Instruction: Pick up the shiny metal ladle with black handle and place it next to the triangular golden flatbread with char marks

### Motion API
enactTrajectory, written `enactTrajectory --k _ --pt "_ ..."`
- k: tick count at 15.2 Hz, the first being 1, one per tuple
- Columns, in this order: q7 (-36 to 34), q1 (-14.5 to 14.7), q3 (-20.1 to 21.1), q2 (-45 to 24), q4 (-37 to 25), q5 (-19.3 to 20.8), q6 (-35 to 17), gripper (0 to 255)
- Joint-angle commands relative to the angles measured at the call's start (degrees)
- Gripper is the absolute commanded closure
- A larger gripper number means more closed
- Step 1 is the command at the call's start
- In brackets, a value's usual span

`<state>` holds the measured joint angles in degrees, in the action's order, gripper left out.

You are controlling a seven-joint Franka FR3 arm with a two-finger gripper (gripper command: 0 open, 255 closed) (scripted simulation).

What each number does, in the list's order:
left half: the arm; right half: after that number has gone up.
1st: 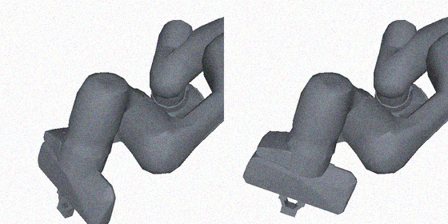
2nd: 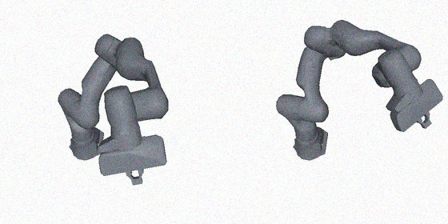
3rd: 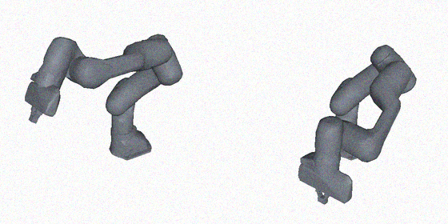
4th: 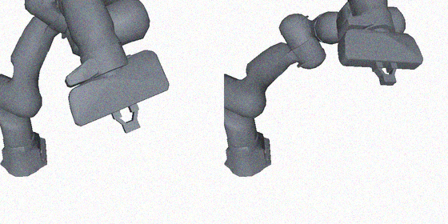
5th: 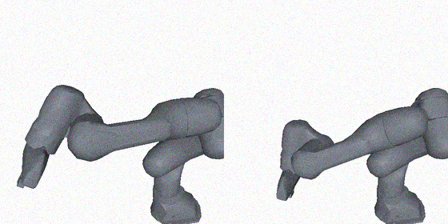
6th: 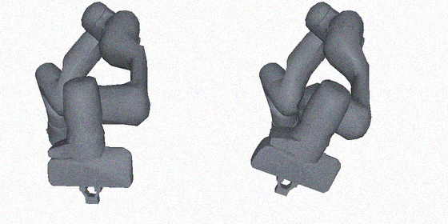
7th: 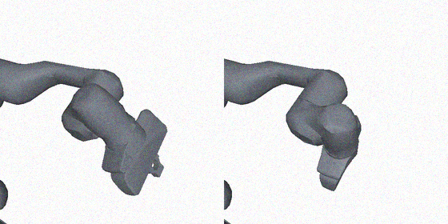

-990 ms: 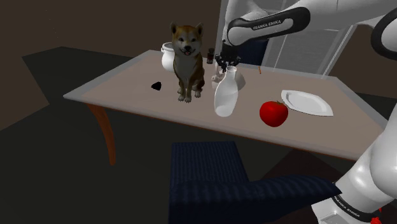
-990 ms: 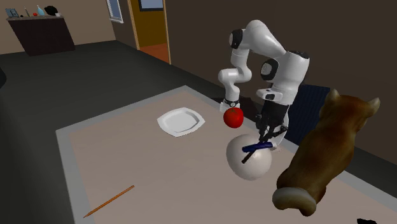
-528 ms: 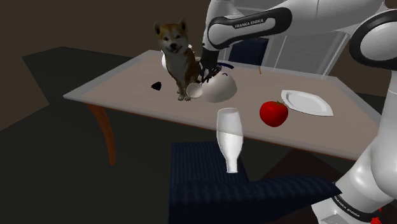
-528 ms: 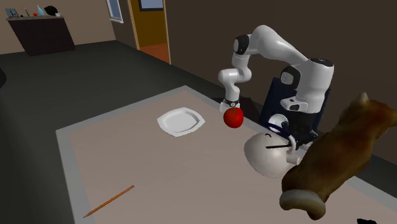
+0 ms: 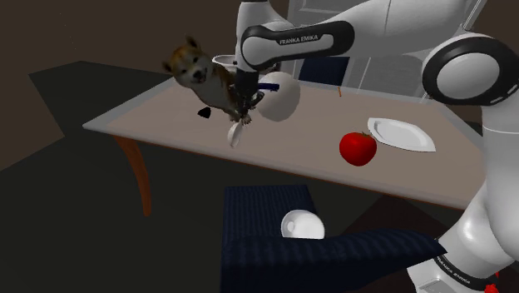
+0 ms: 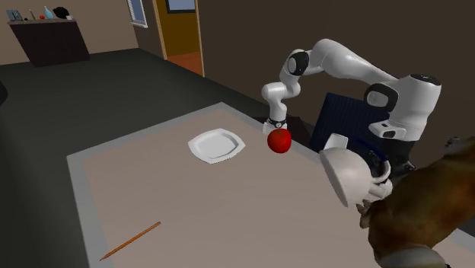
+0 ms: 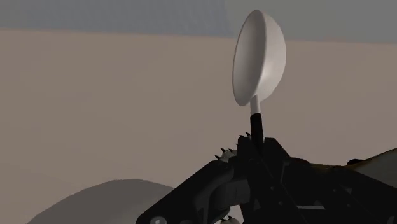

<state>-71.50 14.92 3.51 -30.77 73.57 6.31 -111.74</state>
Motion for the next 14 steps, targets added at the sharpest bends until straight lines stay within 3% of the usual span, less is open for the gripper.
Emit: enactTrajectory --k 1,4,14 --pt "-2.0 2.0 0.3 -3.7 -5.9 0.5 2.5 255" --pt "-4.4 4.9 0.6 -10.1 -16.5 1.2 7.0 255" --pt "-5.1 4.6 0.5 -10.0 -8.7 1.5 -0.7 255"
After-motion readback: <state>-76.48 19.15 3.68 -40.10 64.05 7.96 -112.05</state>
